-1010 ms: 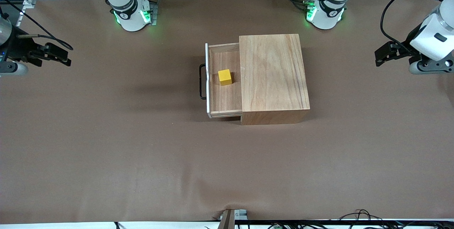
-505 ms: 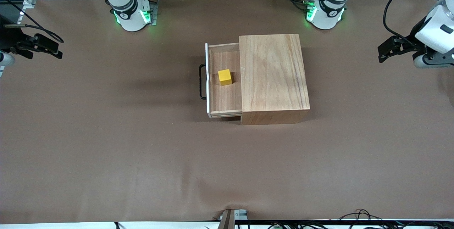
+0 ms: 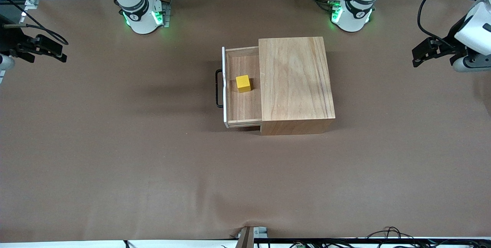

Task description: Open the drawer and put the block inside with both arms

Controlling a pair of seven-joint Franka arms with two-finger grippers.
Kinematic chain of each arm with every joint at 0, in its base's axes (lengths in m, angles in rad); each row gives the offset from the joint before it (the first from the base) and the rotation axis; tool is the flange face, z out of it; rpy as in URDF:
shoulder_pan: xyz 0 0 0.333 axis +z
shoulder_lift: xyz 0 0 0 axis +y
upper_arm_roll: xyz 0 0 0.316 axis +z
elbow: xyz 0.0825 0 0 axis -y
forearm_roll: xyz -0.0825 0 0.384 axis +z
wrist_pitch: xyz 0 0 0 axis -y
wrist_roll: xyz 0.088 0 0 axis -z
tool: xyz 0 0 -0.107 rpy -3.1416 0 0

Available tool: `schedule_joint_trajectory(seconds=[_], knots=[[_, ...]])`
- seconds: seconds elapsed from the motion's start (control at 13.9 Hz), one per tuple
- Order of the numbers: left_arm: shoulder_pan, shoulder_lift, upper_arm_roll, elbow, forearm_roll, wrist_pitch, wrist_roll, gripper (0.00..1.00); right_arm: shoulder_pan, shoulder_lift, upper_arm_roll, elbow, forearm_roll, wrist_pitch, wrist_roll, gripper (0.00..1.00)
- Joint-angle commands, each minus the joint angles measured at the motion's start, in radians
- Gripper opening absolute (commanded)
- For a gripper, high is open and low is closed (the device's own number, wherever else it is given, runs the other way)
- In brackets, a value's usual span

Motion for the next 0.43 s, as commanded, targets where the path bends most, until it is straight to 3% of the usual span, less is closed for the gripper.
schedule_joint_trajectory(seconds=[0.0, 0.36], knots=[[0.008, -0.005, -0.006, 0.020, -0.036, -0.028, -0.013, 1.00, 0.015, -0.016, -0.008, 0.006, -0.017, -0.013, -0.013, 1.00], [0.008, -0.006, -0.006, 0.021, -0.041, -0.037, -0.054, 1.00, 0.015, -0.014, -0.005, 0.012, -0.017, -0.022, -0.013, 1.00]])
